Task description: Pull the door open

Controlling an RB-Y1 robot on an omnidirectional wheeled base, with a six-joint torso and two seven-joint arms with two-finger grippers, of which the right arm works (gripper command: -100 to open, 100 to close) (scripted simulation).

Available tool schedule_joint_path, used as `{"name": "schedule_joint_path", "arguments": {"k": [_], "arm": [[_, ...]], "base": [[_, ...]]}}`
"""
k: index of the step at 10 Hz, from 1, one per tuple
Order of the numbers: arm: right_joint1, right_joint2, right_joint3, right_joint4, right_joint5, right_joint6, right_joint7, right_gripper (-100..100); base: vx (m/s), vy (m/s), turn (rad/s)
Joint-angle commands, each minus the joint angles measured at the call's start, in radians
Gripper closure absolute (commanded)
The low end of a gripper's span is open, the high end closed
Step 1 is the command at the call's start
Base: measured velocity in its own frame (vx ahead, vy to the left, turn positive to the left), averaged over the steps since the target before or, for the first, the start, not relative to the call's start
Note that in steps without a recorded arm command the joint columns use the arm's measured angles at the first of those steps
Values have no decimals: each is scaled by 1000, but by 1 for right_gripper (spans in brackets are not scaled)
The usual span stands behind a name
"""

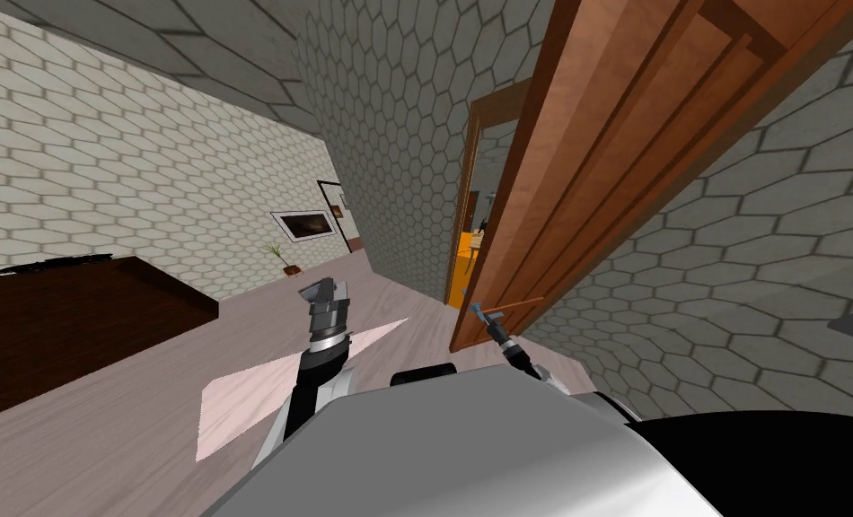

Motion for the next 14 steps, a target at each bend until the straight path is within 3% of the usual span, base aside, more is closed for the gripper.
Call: {"name": "schedule_joint_path", "arguments": {"k": [1,3,5,7,8,10,14], "arm": [[-9,-3,0,42,1,-29,-1,100],[-4,-6,-3,46,0,-36,-3,100],[12,-19,-16,64,-6,-64,-8,100],[7,-14,-13,58,-5,-54,-8,100],[16,-17,-15,74,-1,-77,-8,100],[16,-17,-15,74,-1,-77,-8,100],[42,-29,-23,92,4,-125,-13,100]], "base": [[-125,-65,110],[-73,-39,50],[-156,-55,244],[-90,-48,48],[-126,-34,166],[-94,-46,63],[-148,-66,160]]}}
